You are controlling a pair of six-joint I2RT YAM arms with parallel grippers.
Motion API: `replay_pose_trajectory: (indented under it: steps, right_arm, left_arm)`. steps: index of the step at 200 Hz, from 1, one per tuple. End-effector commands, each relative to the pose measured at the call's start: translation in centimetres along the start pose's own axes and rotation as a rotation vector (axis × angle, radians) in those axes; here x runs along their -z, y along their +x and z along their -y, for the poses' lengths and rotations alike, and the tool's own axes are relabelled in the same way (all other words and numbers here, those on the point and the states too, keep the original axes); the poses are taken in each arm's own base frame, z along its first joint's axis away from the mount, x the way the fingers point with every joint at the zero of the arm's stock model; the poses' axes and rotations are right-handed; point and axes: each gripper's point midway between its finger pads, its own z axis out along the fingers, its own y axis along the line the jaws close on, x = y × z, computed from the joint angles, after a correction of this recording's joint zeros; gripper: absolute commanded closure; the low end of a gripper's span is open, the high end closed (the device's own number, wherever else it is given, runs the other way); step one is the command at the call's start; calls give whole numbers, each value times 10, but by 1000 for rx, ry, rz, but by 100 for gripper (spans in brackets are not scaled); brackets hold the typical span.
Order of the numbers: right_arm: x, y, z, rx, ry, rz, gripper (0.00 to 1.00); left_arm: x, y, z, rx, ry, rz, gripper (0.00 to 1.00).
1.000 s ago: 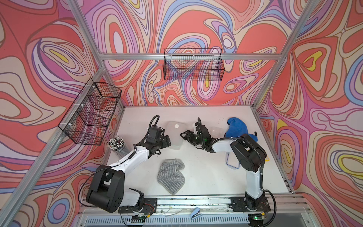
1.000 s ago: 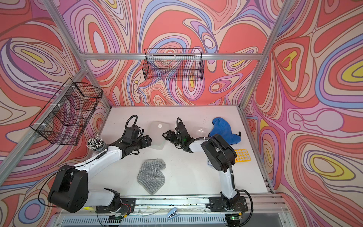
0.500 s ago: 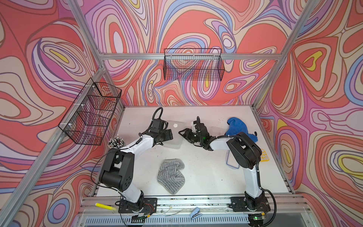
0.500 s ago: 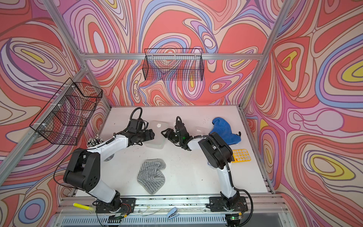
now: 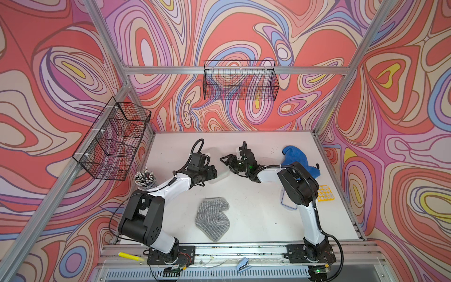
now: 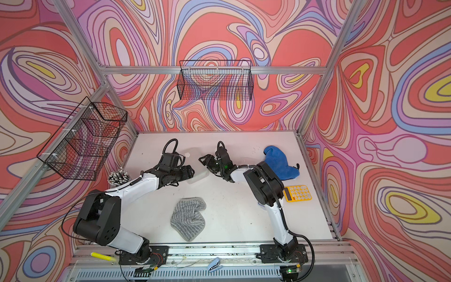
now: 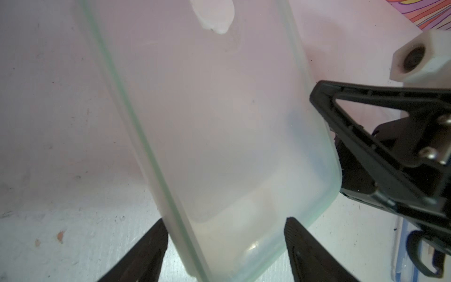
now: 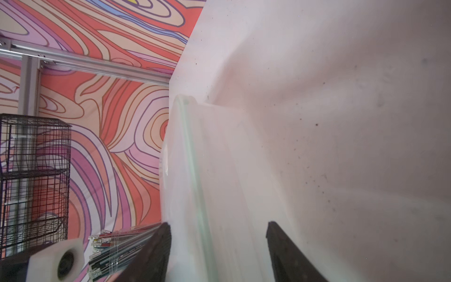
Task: Wipe the insides of the lunch boxes
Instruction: Adjust the lunch box at the center of the board, then open the fastener of the lunch box.
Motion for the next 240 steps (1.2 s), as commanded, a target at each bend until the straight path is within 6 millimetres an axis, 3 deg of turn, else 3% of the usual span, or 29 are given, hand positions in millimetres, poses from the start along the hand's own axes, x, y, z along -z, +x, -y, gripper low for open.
replay_pose_trajectory:
  steps: [1,30,57,109,186,240]
  right_arm:
    - [6,0,9,-113,-28,18,34]
    - [11,-6,1,-155,-70,42,34]
    - [11,-12,0,-186,-73,71,35]
    - [16,-16,-8,-256,-109,90,39]
    - [22,-23,-23,-381,-222,113,48]
    - [26,-23,-35,-342,-235,112,55]
  left_arm:
    - [13,-7,-2,40,-4,53,18]
    - [23,-19,-5,54,-5,93,15]
    - [19,-25,-4,68,11,82,14]
    - [-2,-24,3,99,44,35,16]
    - [-9,-20,1,157,48,39,19]
    - [-15,-20,3,145,28,33,20]
